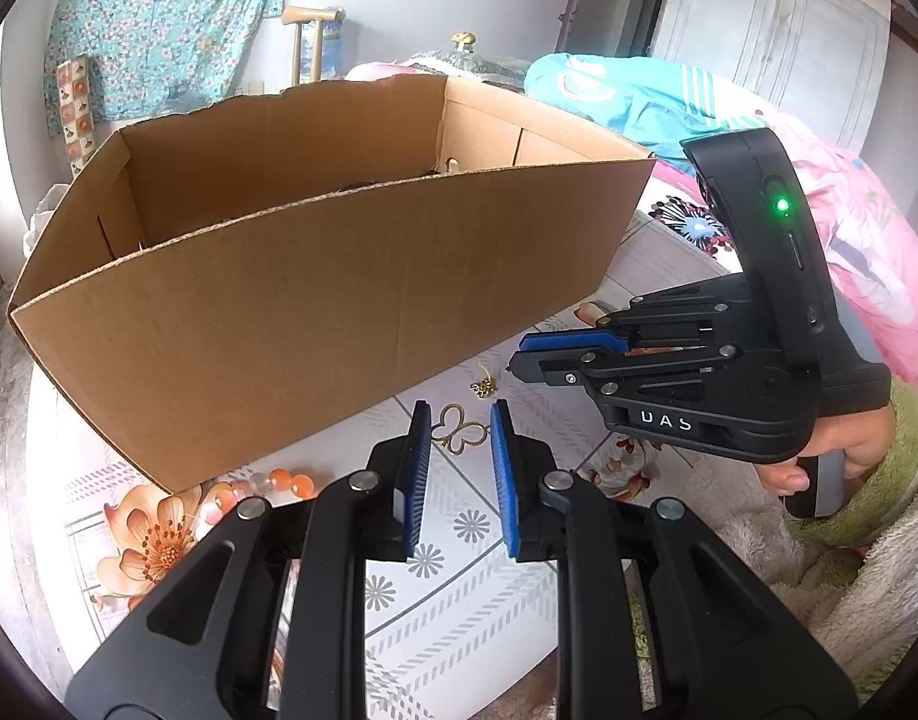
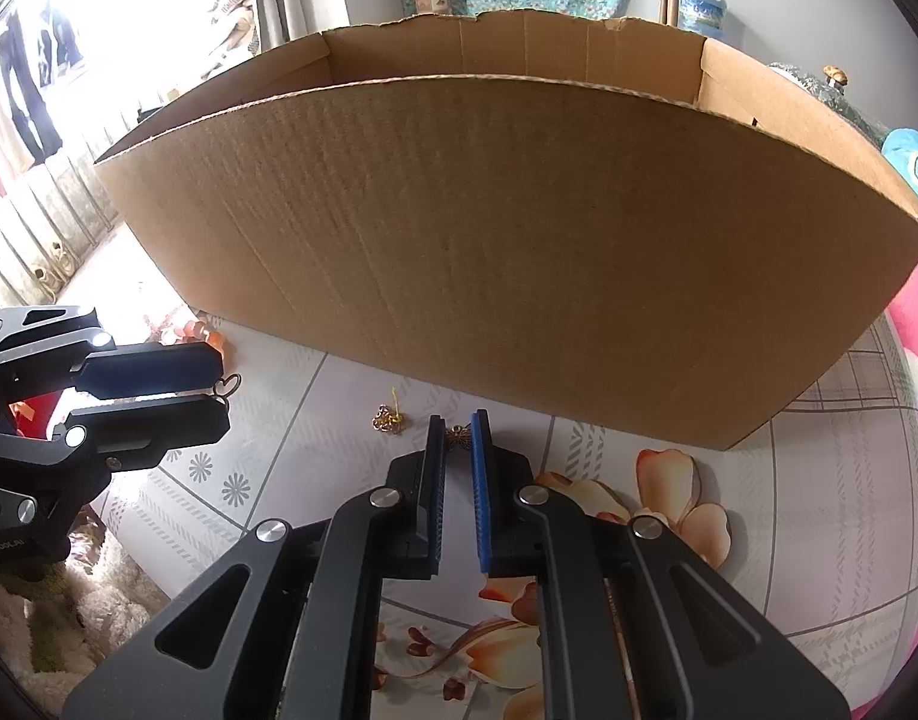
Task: Organize jewelry
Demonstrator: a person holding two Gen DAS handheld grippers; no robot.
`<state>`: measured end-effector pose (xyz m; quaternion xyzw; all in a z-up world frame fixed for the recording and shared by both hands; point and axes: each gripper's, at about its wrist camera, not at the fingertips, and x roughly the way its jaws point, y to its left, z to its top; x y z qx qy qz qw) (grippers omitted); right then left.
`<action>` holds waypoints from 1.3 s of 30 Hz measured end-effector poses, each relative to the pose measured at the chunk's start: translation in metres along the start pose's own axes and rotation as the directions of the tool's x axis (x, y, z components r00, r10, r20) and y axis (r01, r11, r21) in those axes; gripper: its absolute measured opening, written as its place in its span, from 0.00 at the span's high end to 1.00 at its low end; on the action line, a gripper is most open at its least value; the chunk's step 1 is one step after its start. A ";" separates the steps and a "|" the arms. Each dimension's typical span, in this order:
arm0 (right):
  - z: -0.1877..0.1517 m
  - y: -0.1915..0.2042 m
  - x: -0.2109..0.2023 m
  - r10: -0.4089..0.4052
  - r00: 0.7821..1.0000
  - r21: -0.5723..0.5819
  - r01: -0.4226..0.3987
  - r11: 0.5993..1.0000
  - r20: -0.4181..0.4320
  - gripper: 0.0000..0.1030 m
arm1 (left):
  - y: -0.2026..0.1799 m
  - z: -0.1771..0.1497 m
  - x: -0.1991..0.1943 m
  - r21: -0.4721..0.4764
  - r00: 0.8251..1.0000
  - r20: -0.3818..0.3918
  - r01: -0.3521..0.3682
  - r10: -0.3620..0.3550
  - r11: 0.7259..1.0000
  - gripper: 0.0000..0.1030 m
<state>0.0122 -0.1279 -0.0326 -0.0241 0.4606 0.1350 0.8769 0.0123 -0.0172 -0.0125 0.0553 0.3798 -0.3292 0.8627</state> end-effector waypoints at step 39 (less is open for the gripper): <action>0.146 -0.041 -0.023 0.143 0.986 0.134 -0.153 0.979 0.084 0.91 | 0.052 0.130 0.038 -0.137 0.996 -0.059 -0.072 0.064 0.988 0.82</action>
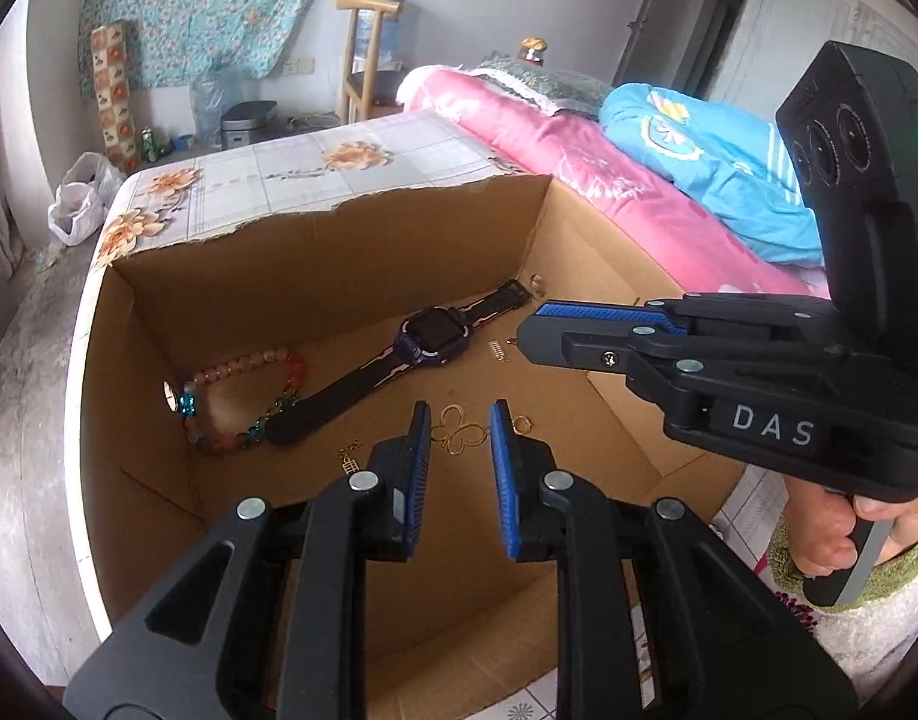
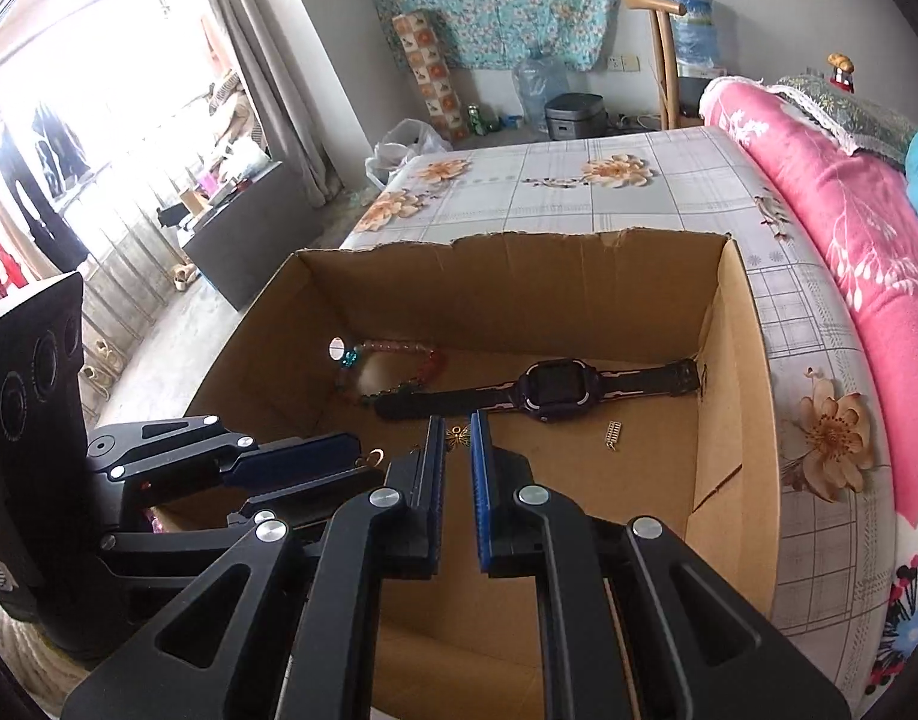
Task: Organize jewelry
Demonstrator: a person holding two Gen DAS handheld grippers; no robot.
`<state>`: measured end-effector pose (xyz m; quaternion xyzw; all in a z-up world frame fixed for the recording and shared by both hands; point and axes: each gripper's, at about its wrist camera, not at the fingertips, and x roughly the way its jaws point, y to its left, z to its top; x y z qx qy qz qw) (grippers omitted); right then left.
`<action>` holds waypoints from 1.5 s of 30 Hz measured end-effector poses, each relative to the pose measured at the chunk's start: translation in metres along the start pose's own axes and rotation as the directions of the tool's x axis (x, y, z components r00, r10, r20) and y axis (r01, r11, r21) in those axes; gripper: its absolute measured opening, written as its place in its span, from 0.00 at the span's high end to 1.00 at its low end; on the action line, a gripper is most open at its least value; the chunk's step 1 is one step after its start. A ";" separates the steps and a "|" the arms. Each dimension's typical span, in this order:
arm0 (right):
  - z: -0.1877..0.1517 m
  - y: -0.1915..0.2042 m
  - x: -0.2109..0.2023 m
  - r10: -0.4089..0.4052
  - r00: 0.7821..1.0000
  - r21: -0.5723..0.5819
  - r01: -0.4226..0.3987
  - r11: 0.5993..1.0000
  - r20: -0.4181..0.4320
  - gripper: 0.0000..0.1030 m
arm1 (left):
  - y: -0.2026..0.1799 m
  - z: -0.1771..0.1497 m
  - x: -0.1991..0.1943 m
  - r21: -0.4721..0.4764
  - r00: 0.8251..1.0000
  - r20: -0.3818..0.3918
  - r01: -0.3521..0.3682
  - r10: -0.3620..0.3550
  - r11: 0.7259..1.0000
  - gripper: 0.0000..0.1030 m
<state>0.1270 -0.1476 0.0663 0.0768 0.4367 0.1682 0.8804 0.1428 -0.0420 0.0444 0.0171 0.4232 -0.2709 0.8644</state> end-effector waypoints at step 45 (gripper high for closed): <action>-0.184 -0.007 -0.057 -0.279 0.959 -0.008 0.279 0.960 -0.046 0.26 | -0.021 -0.160 -0.060 -0.020 0.994 -0.065 -0.094 0.092 0.995 0.17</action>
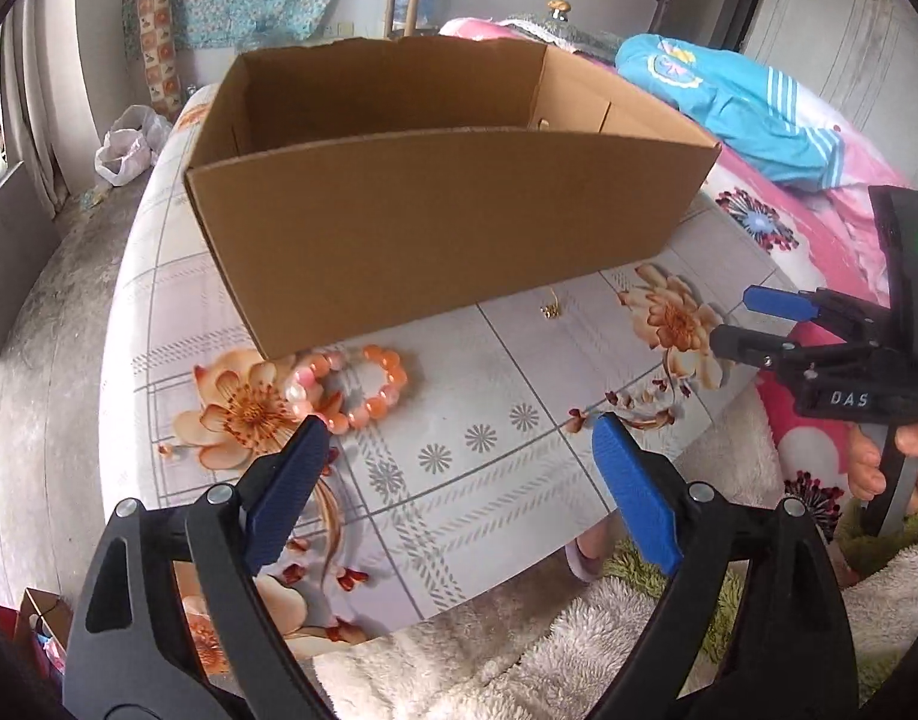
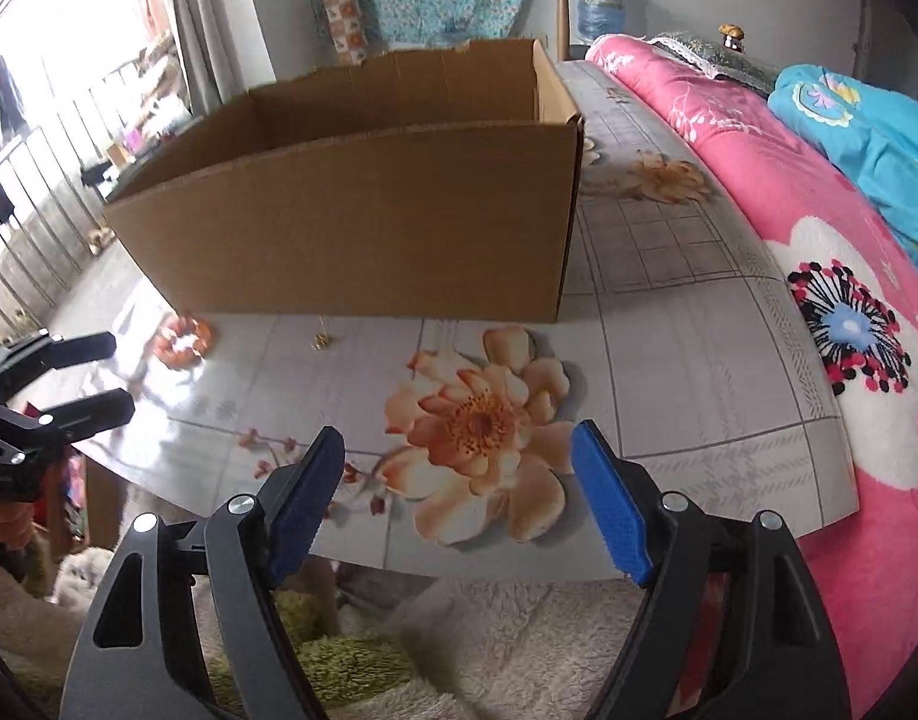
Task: Organize jewelry
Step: 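Withdraw both open tools from the box back over the bracelet and charm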
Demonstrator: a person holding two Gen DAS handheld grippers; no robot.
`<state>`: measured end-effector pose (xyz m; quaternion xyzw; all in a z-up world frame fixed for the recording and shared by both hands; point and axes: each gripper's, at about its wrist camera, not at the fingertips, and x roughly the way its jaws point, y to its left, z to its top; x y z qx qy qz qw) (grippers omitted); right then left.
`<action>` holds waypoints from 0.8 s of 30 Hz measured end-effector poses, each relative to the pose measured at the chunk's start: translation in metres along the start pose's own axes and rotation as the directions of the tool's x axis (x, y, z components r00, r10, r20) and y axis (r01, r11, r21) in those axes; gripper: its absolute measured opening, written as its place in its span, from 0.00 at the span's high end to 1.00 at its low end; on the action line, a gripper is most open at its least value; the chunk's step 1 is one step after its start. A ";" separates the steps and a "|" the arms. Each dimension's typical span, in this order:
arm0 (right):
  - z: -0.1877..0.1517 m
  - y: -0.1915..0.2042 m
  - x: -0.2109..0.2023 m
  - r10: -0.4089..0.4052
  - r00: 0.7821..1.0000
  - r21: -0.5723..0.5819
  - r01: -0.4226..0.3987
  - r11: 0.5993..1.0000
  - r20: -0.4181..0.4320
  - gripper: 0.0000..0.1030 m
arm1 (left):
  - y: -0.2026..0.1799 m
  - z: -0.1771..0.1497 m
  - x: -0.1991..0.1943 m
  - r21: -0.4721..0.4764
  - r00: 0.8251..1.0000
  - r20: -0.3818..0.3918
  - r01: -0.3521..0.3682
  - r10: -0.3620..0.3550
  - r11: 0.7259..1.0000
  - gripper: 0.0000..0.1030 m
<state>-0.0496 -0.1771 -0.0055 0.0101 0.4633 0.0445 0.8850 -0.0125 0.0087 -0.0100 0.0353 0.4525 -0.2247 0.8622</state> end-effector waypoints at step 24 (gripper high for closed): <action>-0.002 -0.005 0.038 -0.111 0.988 0.044 0.116 0.992 -0.111 0.06 | -0.026 -0.004 0.049 -0.022 0.981 -0.116 -0.156 0.152 0.988 0.16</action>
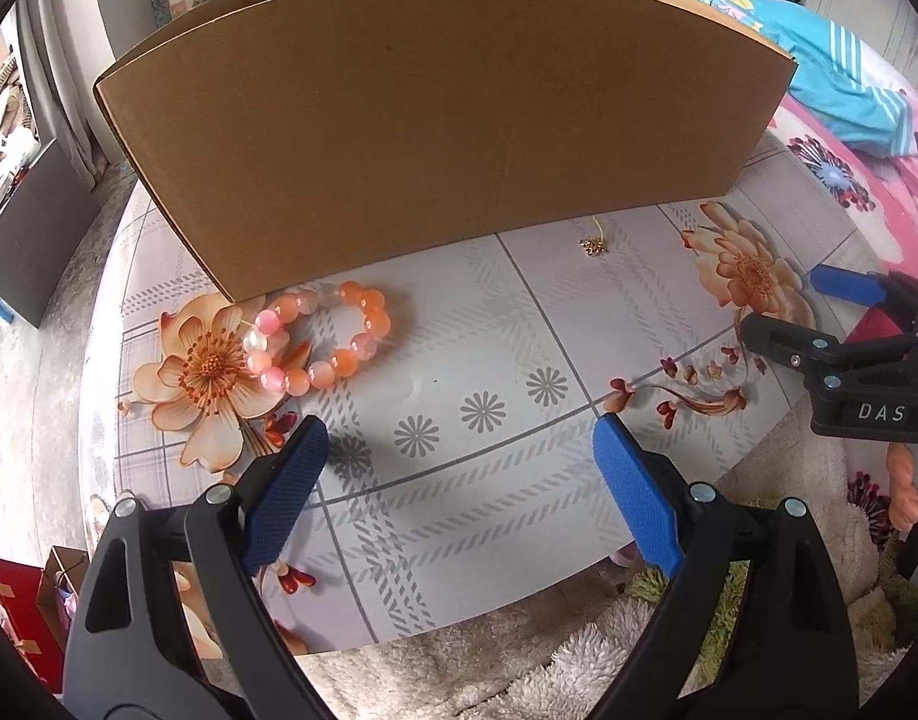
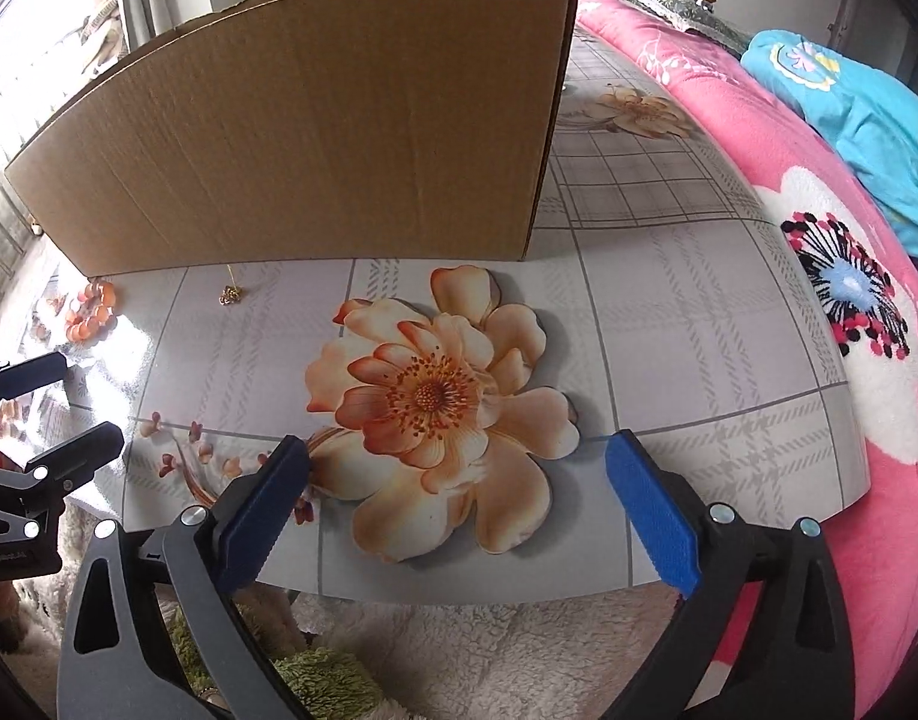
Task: Organize jewelry
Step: 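Withdraw both open tools from the box back over the bracelet and charm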
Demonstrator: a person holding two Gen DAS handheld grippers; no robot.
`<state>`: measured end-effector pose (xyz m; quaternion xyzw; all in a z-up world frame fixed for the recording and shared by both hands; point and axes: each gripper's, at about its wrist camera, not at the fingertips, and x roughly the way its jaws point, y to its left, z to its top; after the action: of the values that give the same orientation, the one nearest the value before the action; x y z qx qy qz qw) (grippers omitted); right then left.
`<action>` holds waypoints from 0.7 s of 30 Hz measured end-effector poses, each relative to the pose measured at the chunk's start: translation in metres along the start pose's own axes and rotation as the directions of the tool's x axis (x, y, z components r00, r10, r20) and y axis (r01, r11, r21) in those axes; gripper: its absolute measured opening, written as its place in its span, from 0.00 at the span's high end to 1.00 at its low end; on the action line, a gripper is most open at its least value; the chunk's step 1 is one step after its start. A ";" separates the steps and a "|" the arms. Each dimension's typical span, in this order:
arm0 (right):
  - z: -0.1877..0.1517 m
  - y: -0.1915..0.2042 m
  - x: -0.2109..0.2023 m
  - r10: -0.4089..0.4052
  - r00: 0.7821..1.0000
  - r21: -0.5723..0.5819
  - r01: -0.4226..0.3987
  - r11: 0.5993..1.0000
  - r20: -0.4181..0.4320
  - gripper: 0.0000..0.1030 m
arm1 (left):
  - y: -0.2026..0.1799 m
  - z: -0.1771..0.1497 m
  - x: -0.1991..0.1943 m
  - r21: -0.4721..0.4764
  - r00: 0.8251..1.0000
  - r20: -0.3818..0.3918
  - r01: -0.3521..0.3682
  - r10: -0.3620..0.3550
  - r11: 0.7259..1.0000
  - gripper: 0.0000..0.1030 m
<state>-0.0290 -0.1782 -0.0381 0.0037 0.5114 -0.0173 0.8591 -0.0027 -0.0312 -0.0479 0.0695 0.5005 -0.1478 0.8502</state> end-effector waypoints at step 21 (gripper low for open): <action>0.009 -0.003 0.005 0.014 0.999 -0.007 -0.014 1.000 -0.039 0.06 | -0.010 0.017 0.011 -0.040 0.999 -0.042 -0.036 0.034 0.999 0.12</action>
<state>-0.0190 -0.1811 -0.0388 0.0047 0.5282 -0.0092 0.8491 0.0133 -0.0477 -0.0492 0.0639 0.5194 -0.1212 0.8435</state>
